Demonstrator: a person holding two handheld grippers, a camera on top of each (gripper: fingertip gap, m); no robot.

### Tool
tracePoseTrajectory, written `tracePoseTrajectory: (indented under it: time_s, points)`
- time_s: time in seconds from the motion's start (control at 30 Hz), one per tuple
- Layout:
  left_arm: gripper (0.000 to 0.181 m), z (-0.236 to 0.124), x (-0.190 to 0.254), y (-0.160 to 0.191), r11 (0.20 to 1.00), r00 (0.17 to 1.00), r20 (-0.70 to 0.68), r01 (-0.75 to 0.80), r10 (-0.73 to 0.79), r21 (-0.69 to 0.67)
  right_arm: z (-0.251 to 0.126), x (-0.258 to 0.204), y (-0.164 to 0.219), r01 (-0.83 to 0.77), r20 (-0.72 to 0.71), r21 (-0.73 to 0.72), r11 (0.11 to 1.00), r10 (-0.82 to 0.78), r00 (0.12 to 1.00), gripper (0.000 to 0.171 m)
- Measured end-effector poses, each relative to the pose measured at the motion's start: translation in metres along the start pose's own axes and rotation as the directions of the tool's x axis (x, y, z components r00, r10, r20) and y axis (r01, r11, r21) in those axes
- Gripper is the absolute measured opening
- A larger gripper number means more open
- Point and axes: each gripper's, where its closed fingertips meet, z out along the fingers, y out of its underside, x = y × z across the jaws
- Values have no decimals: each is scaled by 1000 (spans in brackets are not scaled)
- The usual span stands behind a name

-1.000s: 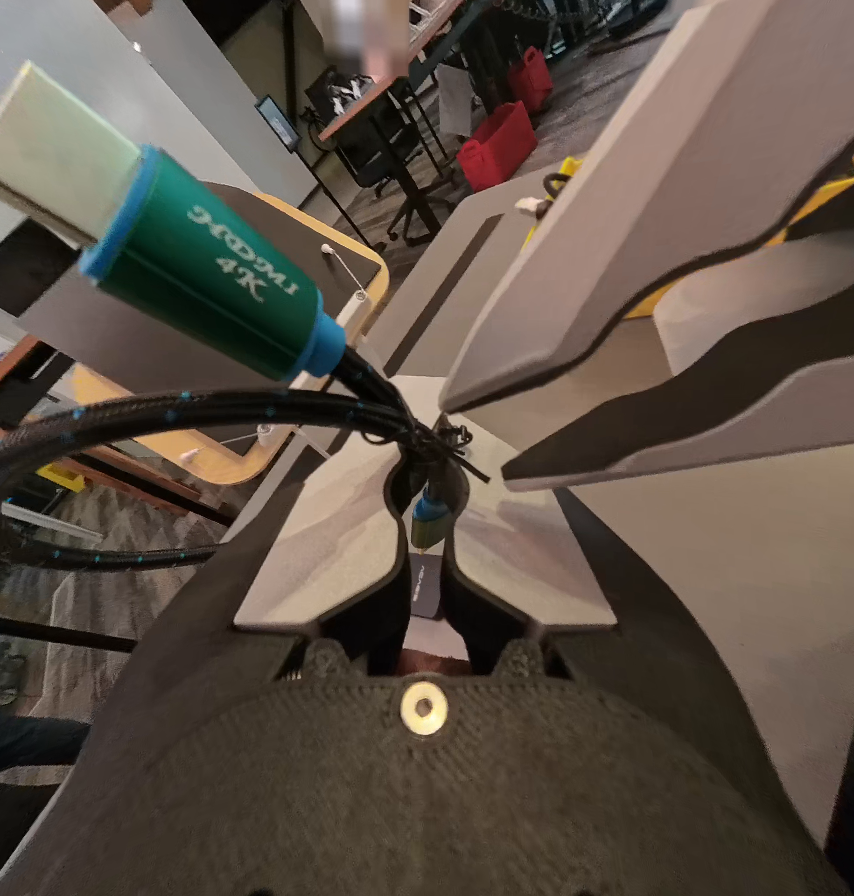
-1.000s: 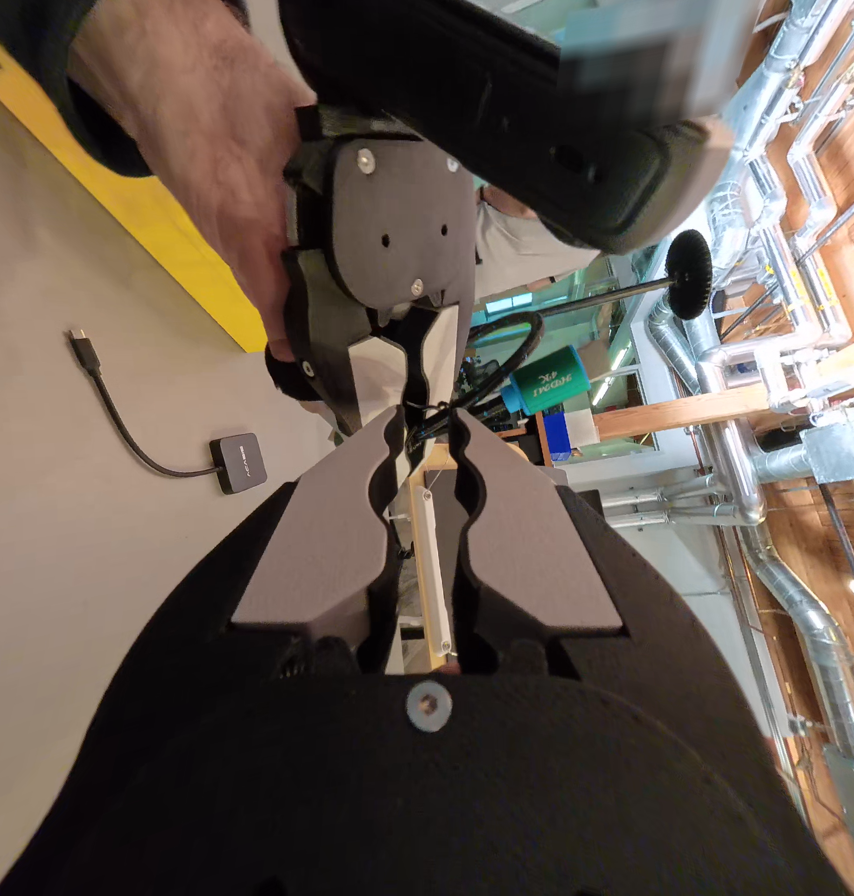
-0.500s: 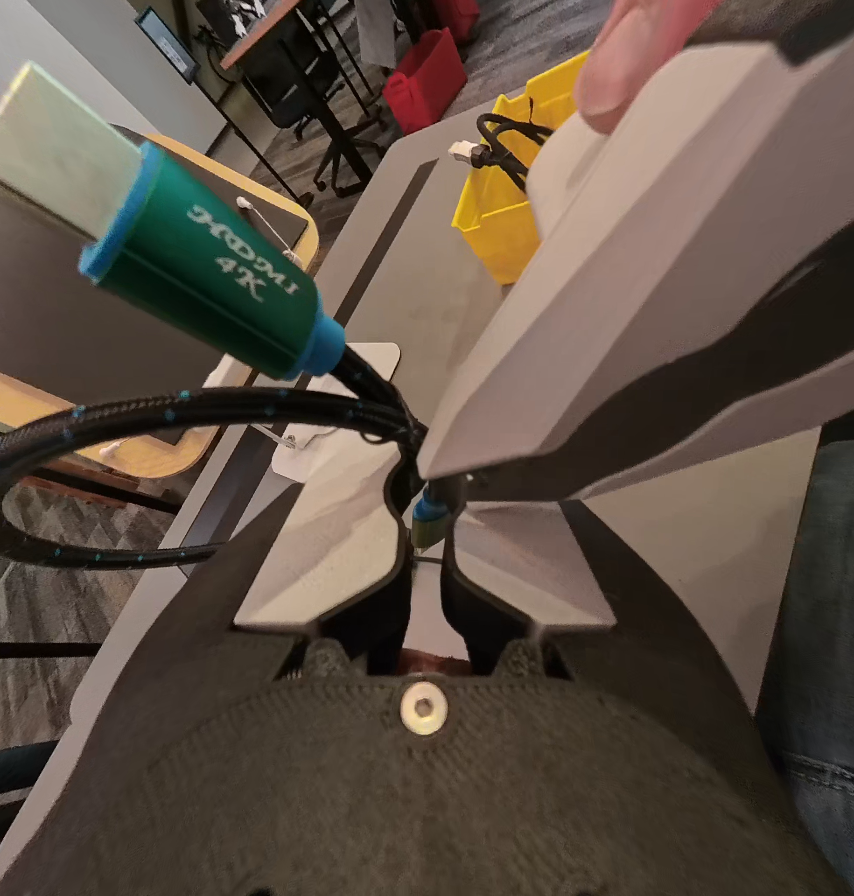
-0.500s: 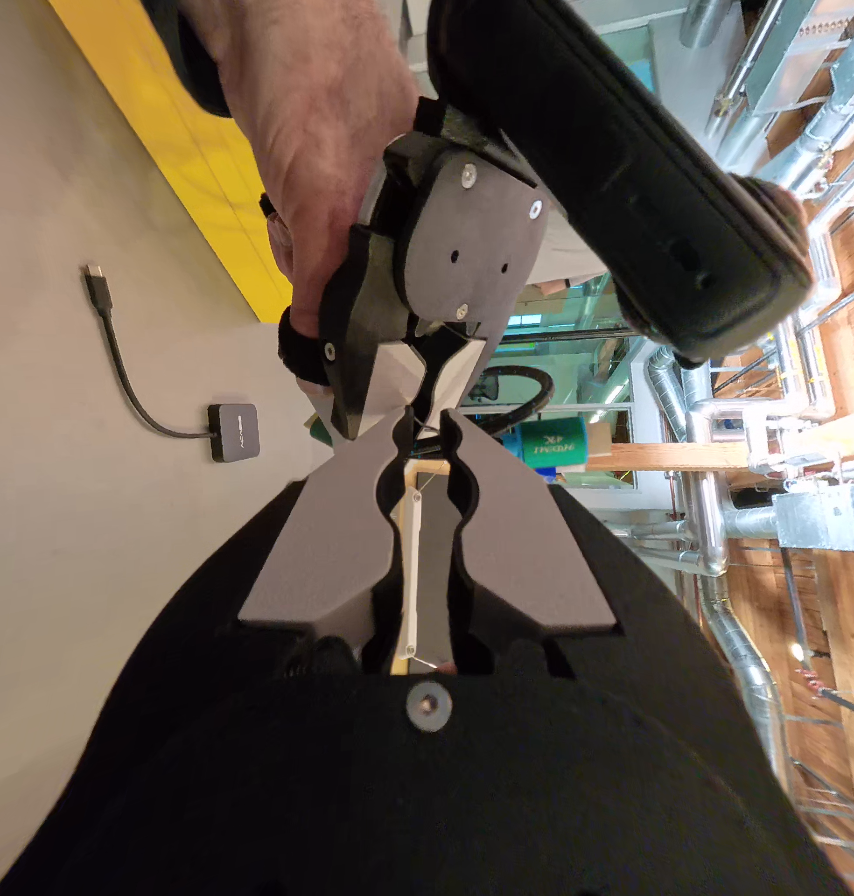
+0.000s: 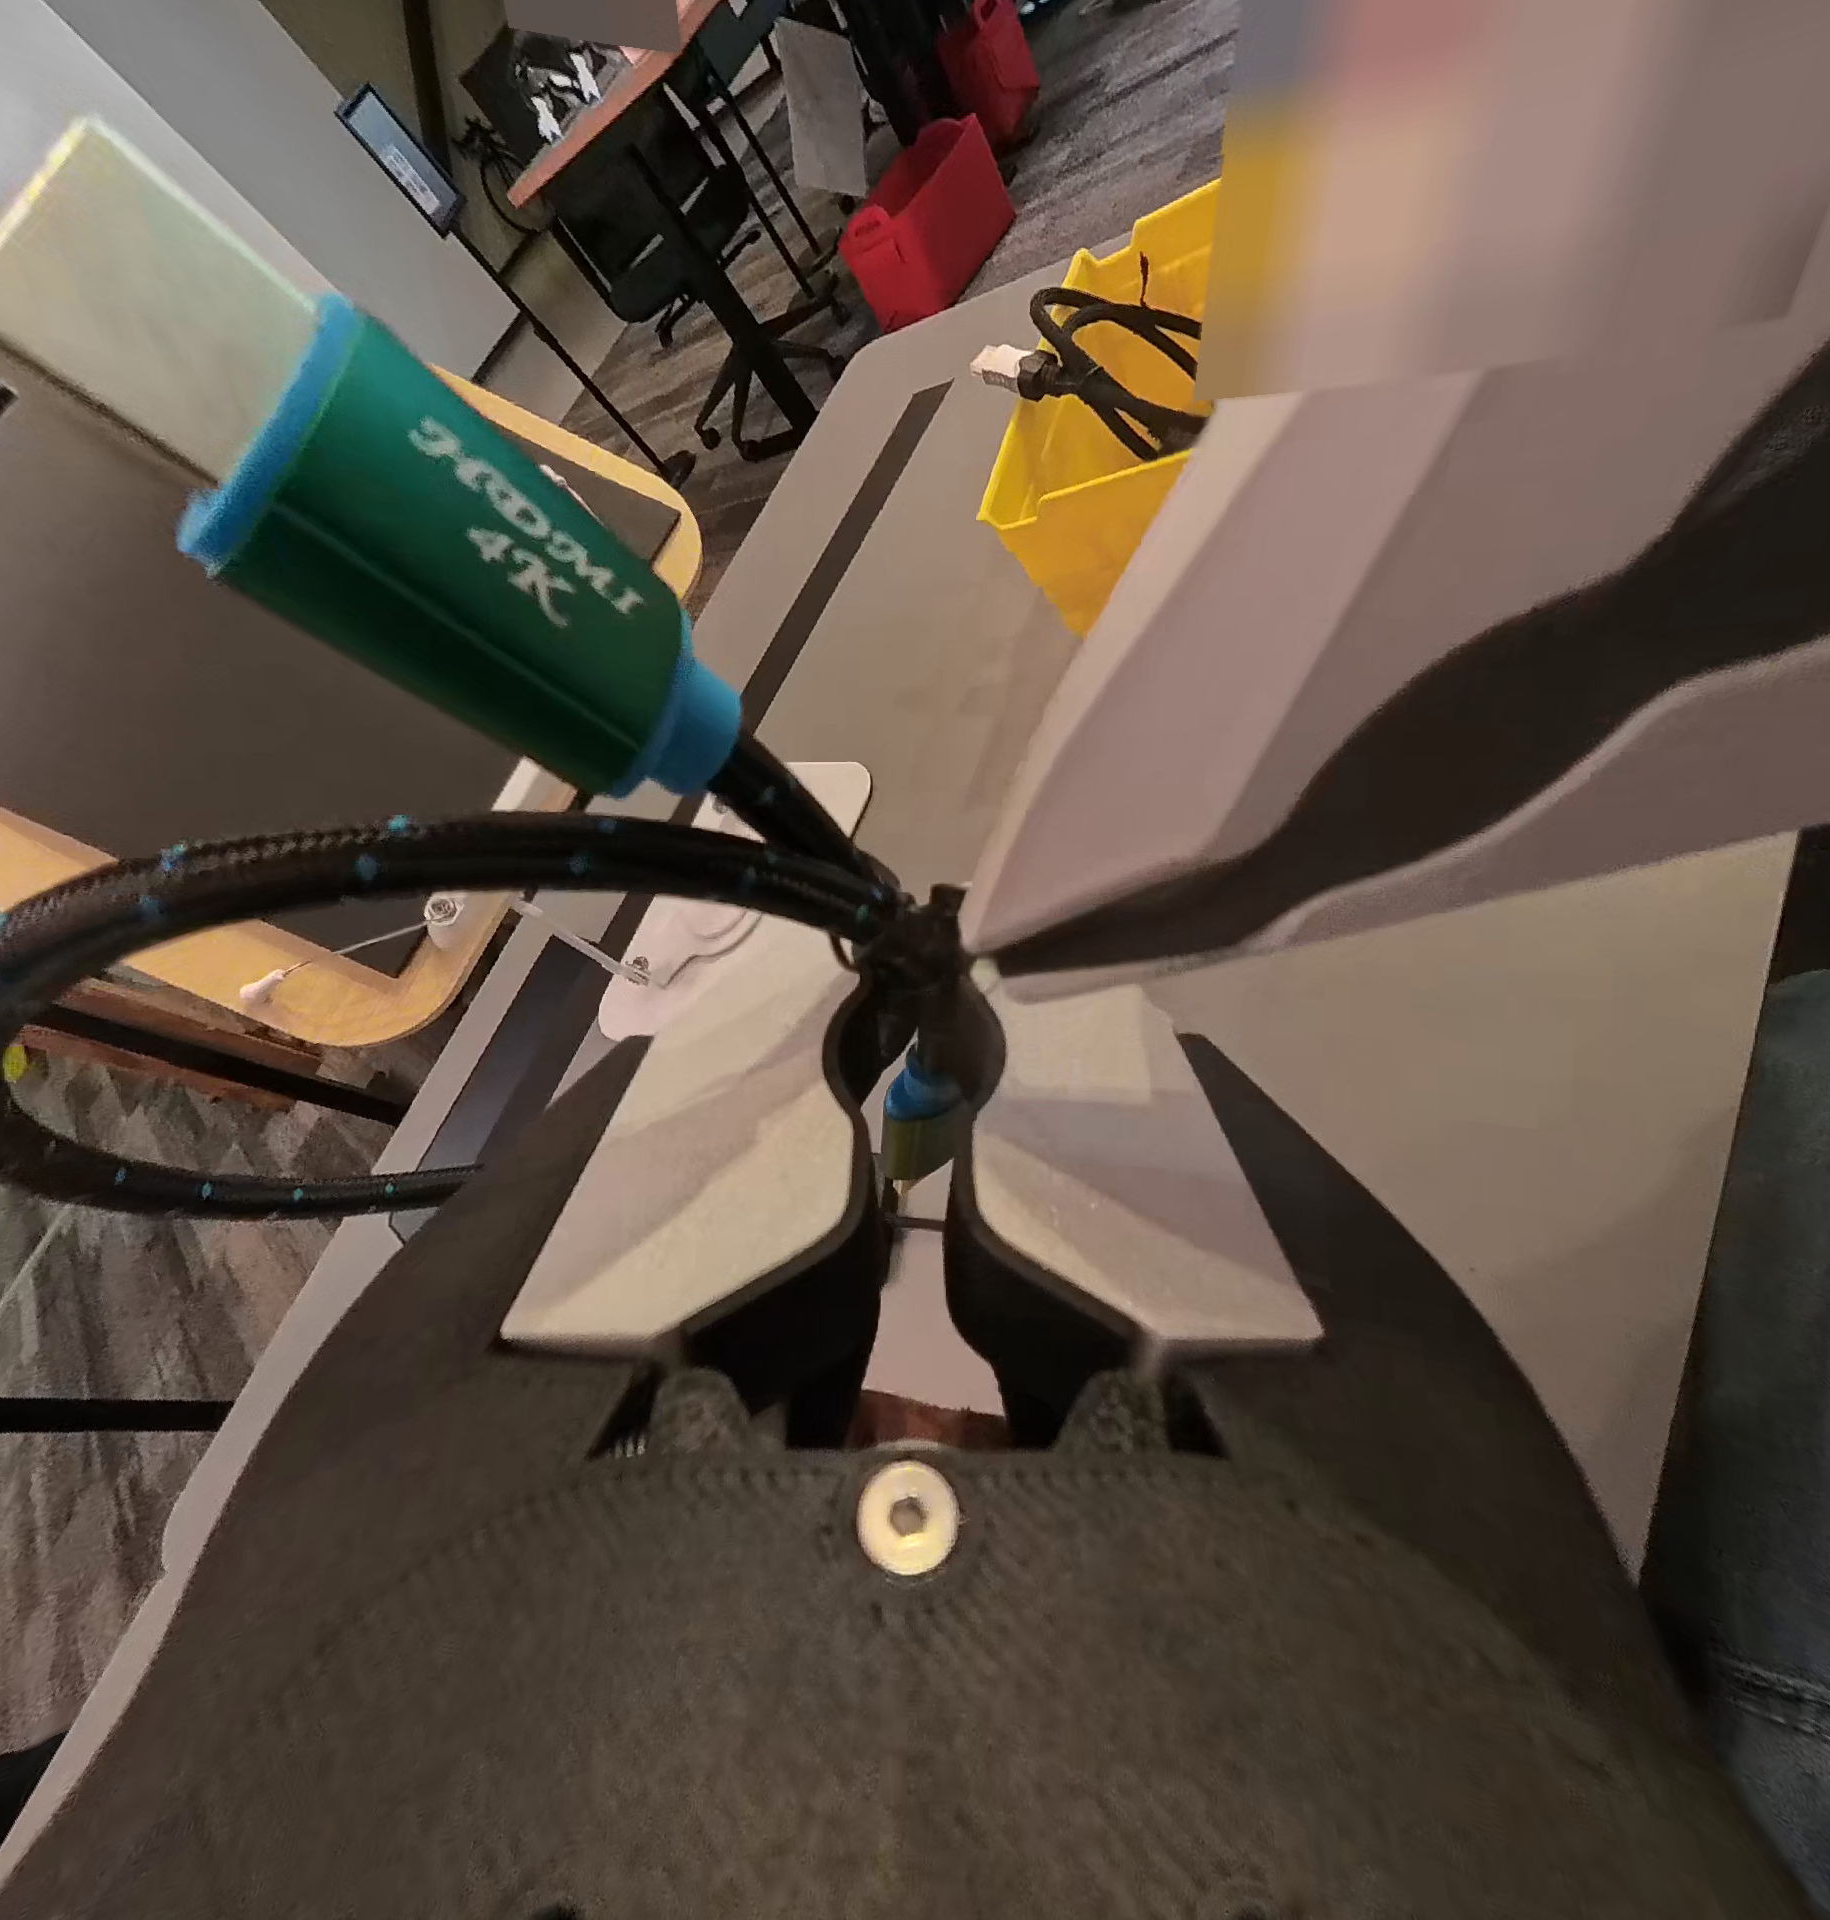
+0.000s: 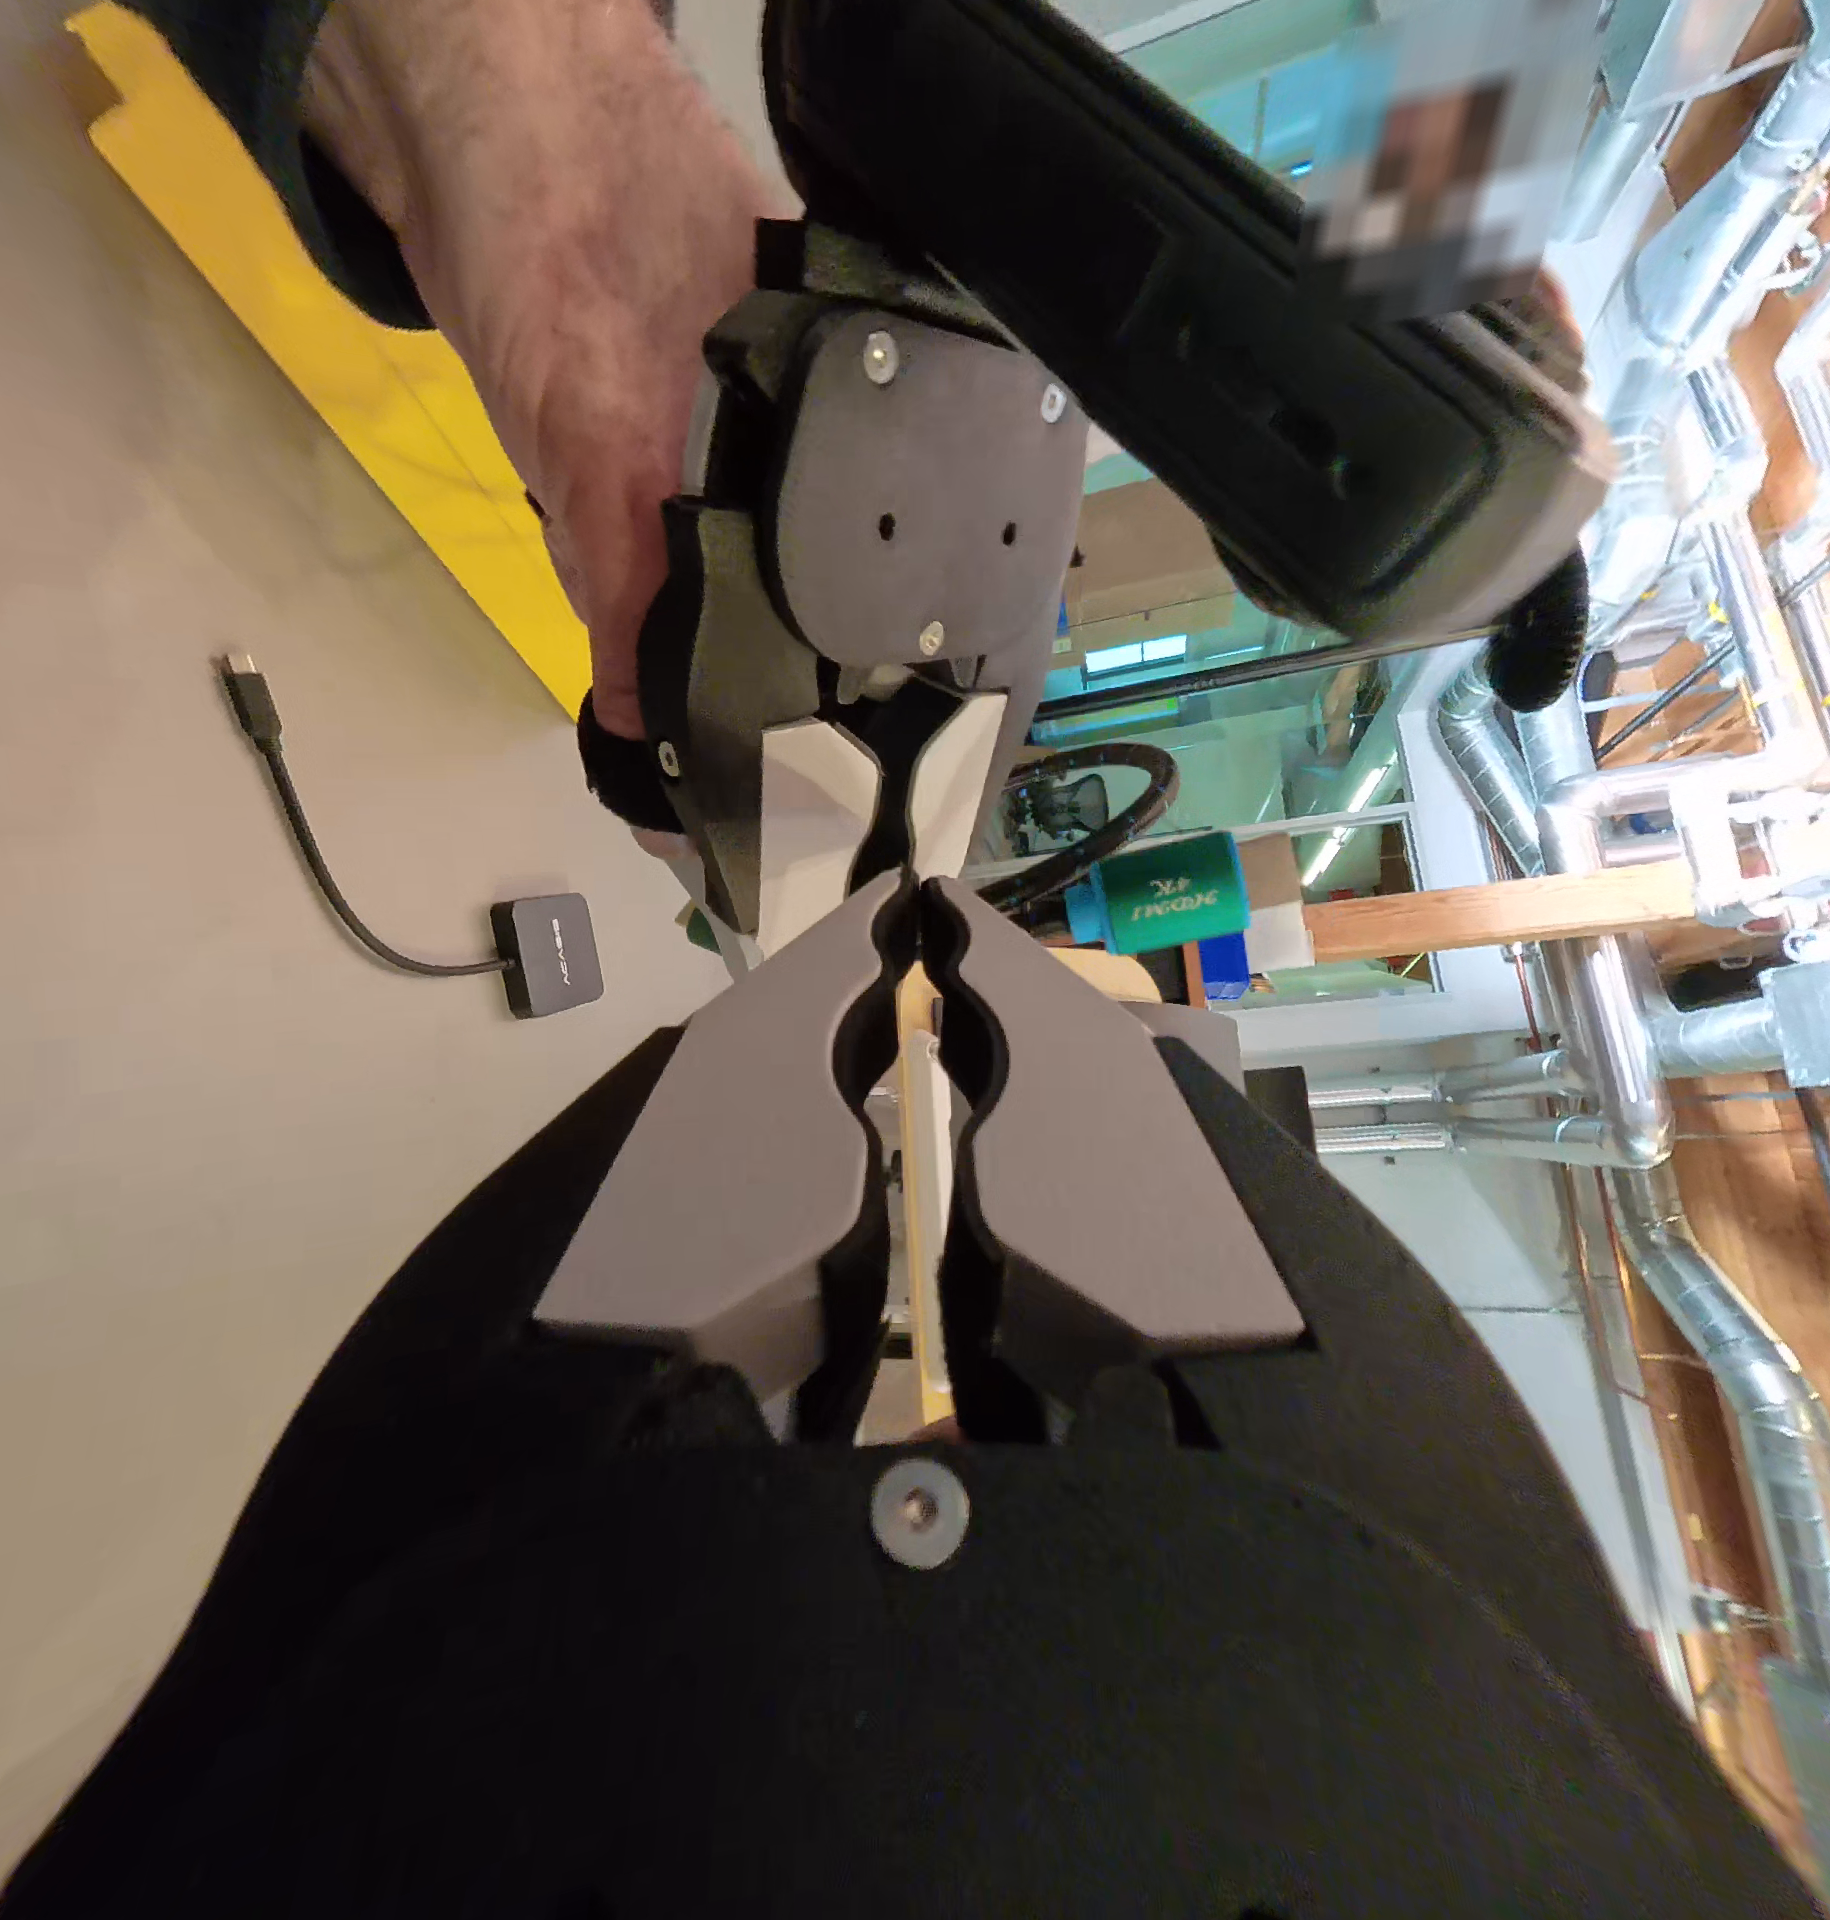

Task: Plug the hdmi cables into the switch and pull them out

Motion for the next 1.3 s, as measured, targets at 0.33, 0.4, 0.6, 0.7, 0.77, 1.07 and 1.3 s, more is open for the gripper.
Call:
tracePoseTrajectory:
  time_s: [0.33,0.4,0.6,0.7,0.77,1.07,1.3]
  points:
    - [7,-2,-6,-7,997,994,90,-69,66,23,-12,17,4,-515,58,136,846,512,857,0]
    - [7,-4,-9,-10,995,986,132,-102,98,25,-14,21,7,-695,123,182,695,686,718,0]
    - [6,-8,-16,-16,985,963,229,-162,145,57,-20,23,24,-984,443,169,-61,896,20,0]
    - [7,-5,-16,-15,981,952,259,-182,160,63,-18,15,30,-956,517,122,-268,839,-169,0]
    - [6,-4,-15,-15,977,946,276,-200,173,75,-20,16,32,-931,552,108,-349,800,-236,0]
    - [6,-8,-6,-26,952,932,295,-265,212,151,-12,8,37,-893,578,44,-448,740,-343,0]
    - [6,-5,-7,-24,974,981,191,-83,42,210,-15,-3,27,-930,566,16,-368,770,-295,0]
